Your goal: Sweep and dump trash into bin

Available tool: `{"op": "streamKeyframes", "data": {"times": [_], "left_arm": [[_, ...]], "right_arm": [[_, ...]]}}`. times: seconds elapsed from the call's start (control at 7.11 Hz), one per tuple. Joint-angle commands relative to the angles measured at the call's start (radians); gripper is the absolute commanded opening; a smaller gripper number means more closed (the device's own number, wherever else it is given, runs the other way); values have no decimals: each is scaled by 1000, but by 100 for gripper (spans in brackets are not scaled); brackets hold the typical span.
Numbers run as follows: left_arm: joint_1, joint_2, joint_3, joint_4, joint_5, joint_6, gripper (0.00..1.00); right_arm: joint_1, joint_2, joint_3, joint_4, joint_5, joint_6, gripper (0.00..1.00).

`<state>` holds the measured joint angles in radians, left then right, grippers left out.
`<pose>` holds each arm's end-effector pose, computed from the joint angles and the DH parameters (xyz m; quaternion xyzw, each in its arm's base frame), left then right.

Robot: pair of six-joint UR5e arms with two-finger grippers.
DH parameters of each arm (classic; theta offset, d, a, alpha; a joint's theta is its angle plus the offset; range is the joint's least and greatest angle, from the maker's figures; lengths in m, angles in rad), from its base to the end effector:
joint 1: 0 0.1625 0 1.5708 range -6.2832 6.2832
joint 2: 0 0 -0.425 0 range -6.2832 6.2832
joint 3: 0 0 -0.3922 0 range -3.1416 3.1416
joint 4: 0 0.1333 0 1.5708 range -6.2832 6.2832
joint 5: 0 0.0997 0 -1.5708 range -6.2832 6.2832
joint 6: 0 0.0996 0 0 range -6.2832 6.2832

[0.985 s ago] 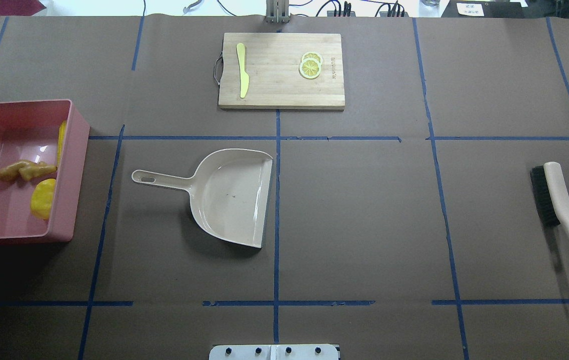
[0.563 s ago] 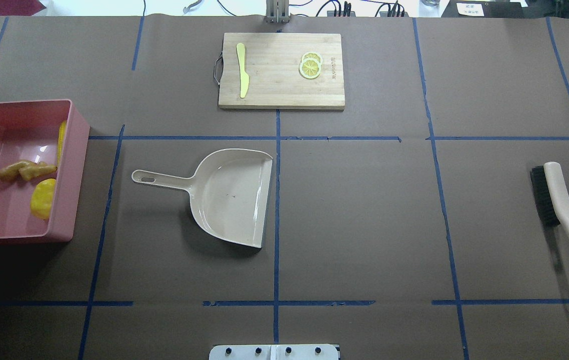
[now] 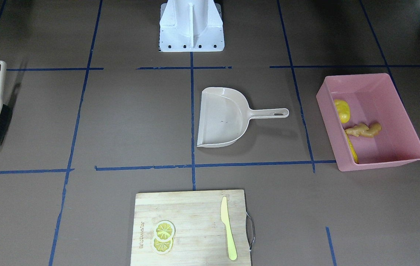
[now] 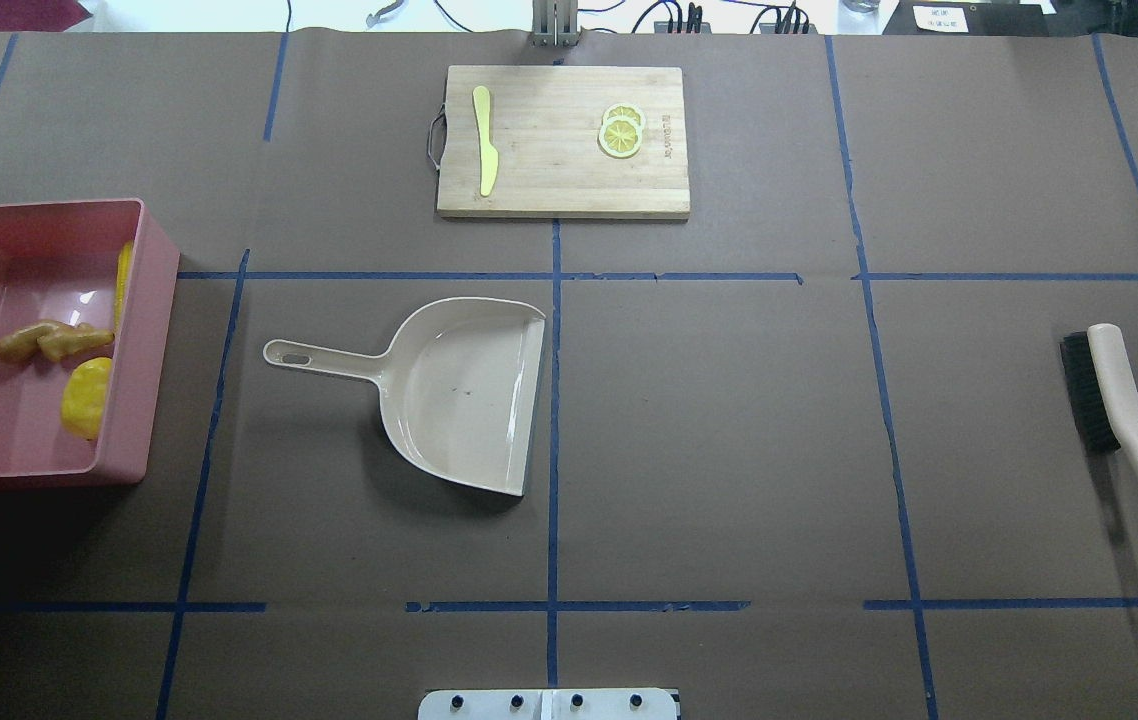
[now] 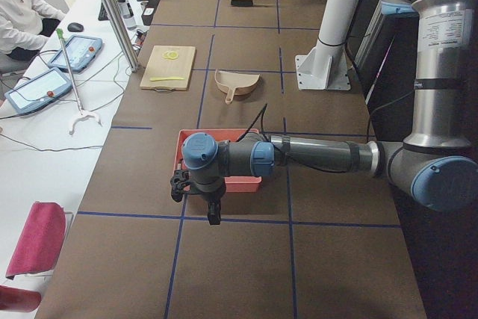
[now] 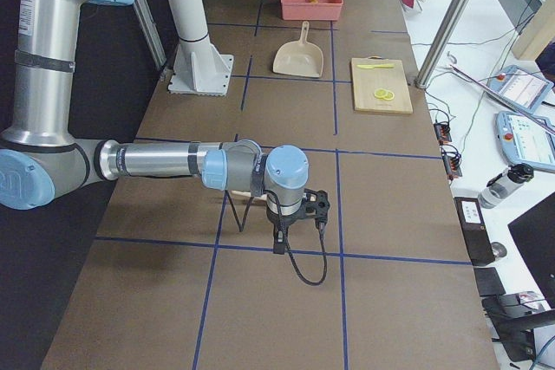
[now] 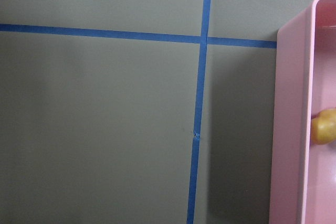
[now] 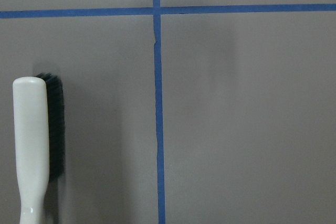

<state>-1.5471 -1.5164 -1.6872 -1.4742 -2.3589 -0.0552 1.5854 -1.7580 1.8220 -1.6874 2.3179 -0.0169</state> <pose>-0.0516 -0.4669 0.6362 -0.0311 0.3829 -0.0212 0.9230 0.0716 -0.4070 0.6332 -0.0187 -0.3651 0.0085 0.9307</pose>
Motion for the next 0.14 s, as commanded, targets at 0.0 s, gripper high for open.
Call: {"op": "streamKeyframes", "data": {"times": [0.0], "left_arm": [[1, -1, -8, 0, 0, 0, 100]], "right_arm": [[1, 0, -1, 0, 0, 0, 100]]}}
